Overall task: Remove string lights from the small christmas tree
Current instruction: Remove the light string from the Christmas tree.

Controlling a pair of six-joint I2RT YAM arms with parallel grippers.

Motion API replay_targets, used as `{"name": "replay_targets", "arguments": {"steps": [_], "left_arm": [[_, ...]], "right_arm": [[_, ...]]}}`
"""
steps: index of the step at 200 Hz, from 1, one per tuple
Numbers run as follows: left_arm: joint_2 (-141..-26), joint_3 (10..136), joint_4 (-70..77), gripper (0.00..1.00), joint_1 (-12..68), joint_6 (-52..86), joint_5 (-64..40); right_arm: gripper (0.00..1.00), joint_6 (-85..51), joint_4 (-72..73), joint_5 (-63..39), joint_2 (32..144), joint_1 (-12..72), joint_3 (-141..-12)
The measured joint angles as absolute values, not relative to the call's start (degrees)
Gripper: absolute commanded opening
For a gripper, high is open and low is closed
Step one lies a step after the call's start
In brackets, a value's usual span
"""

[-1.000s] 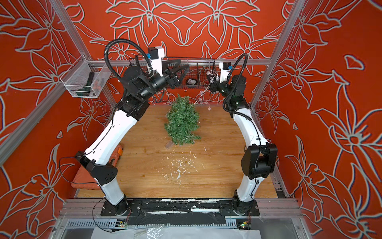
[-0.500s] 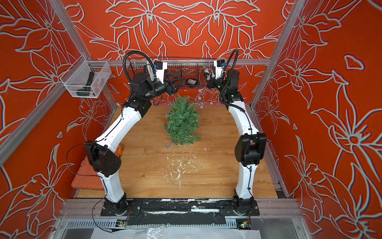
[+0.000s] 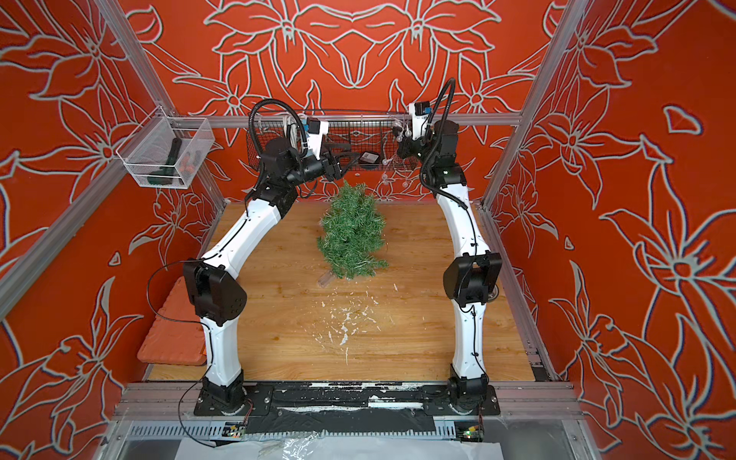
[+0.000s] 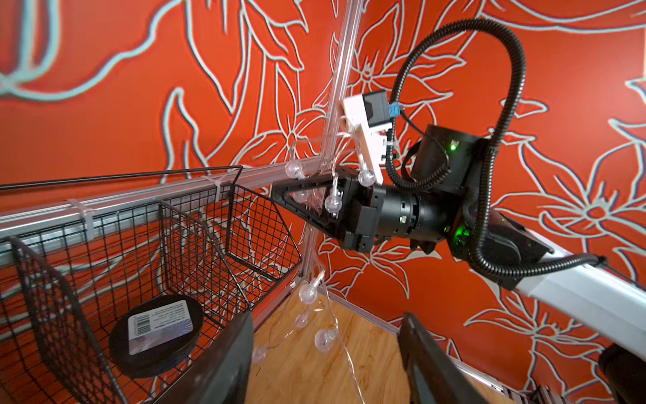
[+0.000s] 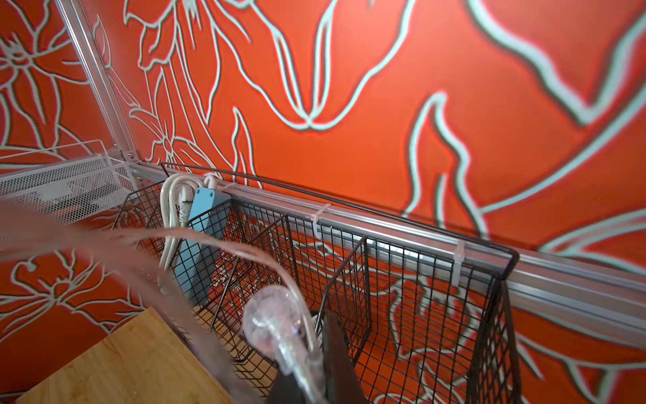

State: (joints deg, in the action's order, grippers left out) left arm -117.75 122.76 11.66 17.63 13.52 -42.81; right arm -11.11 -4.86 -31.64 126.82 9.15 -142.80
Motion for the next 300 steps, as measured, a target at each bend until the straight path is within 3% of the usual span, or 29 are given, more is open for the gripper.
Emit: {"name": "replay_targets", "arguments": {"steps": [76,125,167,230,300], "left_arm": [[-124.1,132.0,8.1,0.66,17.6,13.5,-50.7],[-120.9,124.3,6.7,0.64,17.1,12.7,-48.7],[-112.4,111.0,9.8,0.65,16.8,13.1,-44.1],[-103.0,104.5,12.6,0.65,16.9,12.8,-37.6],[-102.1,102.0,12.3,0.64,16.9,12.2,-35.8]], "right_arm": [[0.0,-11.3,-4.5,-40.6,128.9,13.1,-145.2],[0.0,-10.3,-4.0,-40.8,127.6,14.8,-140.9],[0.0,-8.1,-4.4,-36.3,124.4,14.2,-133.8],[0.0,-3.7,-2.7,-24.2,110.1,12.4,-118.5],[0.0,-3.3,5.7,-13.0,96.1,10.2,-98.1]]}}
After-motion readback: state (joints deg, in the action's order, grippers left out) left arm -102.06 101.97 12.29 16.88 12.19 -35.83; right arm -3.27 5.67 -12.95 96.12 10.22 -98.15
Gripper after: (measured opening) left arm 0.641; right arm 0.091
